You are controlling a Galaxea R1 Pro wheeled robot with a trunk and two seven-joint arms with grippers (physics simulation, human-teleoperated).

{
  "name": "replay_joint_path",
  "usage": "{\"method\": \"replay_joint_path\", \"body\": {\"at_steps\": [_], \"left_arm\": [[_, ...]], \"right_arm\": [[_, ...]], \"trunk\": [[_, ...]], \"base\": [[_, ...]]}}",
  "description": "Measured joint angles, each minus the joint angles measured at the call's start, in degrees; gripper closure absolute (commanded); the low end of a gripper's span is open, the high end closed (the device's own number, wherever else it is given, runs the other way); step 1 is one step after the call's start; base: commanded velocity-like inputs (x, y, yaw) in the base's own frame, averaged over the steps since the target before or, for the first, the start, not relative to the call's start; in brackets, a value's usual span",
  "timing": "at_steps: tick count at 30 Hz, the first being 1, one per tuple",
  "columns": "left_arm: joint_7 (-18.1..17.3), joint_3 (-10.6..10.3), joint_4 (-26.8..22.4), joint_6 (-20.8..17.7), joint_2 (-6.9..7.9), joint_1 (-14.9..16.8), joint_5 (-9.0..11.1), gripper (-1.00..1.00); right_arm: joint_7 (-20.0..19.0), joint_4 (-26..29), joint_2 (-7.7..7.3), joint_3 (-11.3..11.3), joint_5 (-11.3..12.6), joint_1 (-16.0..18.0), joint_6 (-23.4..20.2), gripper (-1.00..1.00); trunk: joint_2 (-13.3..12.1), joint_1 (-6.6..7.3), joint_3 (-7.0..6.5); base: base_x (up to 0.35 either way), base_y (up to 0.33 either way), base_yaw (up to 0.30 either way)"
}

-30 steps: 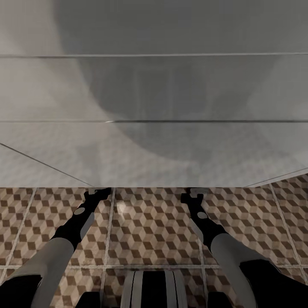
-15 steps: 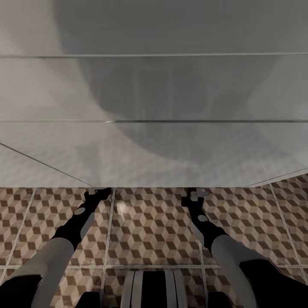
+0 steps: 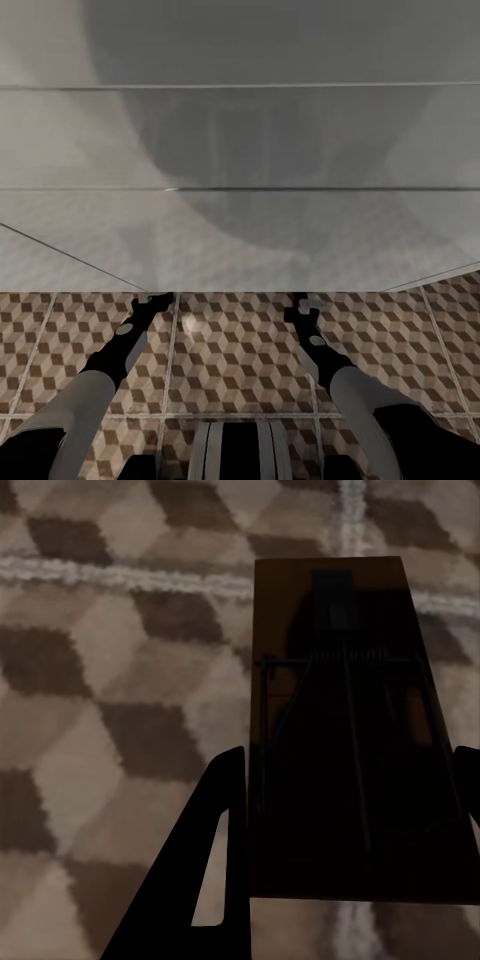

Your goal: Take the four mousetraps from the cabinet in the bathroom and place them on the bathroom floor. Make sure all four end up on the same floor surface, and ensure that at least two of them are either under or directly next to the same bathroom sink.

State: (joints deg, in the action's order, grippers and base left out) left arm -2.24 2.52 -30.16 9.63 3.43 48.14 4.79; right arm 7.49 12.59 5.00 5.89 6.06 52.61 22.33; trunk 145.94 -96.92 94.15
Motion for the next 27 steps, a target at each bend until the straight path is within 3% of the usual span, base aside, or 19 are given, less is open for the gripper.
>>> {"method": "replay_joint_path", "body": {"at_steps": [27], "left_arm": [[0.0, 0.0, 0.0, 0.0, 0.00, 0.0, 0.0, 1.00]], "right_arm": [[-2.4, -2.3, -0.16, -0.1, 1.0, 0.0, -0.1, 1.00]], "trunk": [[0.0, 0.00, 0.00]], "base": [[0.000, 0.000, 0.000]]}}
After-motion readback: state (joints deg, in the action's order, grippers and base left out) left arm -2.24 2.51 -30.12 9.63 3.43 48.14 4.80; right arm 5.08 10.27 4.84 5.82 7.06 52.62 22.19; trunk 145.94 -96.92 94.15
